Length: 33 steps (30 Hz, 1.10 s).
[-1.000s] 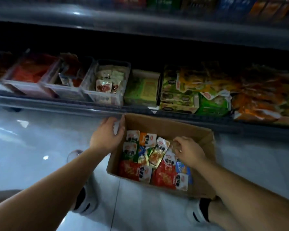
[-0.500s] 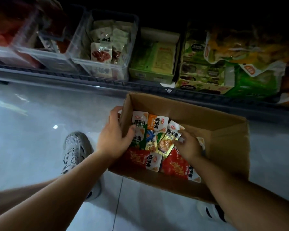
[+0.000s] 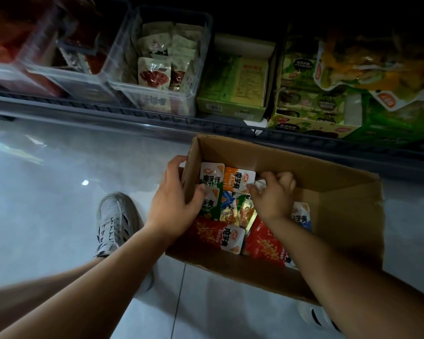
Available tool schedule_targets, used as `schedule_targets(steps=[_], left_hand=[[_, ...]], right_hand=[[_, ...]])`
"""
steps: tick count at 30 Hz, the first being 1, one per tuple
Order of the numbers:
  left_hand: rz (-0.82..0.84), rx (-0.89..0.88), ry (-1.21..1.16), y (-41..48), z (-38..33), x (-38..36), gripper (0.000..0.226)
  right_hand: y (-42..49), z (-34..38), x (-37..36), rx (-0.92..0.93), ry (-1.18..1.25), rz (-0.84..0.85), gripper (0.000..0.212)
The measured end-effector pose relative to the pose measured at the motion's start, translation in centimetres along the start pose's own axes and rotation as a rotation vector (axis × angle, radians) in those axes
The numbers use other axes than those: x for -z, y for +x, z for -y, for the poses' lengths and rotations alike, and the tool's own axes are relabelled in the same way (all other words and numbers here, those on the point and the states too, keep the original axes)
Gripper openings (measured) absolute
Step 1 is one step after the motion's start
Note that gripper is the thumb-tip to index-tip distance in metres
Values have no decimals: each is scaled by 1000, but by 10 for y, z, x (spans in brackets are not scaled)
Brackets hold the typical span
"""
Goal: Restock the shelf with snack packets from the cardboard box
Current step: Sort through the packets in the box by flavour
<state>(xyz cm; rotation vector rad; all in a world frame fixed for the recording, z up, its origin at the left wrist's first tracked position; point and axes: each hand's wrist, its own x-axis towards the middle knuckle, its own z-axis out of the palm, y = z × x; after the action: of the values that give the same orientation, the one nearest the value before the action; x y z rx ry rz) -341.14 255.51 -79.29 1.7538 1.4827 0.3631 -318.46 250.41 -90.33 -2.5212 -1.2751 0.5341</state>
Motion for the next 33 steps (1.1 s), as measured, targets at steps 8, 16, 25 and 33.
schedule_targets(steps=[8,16,25,33], left_hand=[[-16,-9,-20,1,2,-1,61],[13,25,-92,-1,-1,3,64],[-28,-284,144,-19,-34,14,70],[604,56,-305,-29,-79,35,67]], right_hand=[[-9,8,-13,-87,439,238,30],[-40,-6,73,100,271,147,32],[-64,10,151,218,295,296,33],[-64,56,203,344,443,316,41]])
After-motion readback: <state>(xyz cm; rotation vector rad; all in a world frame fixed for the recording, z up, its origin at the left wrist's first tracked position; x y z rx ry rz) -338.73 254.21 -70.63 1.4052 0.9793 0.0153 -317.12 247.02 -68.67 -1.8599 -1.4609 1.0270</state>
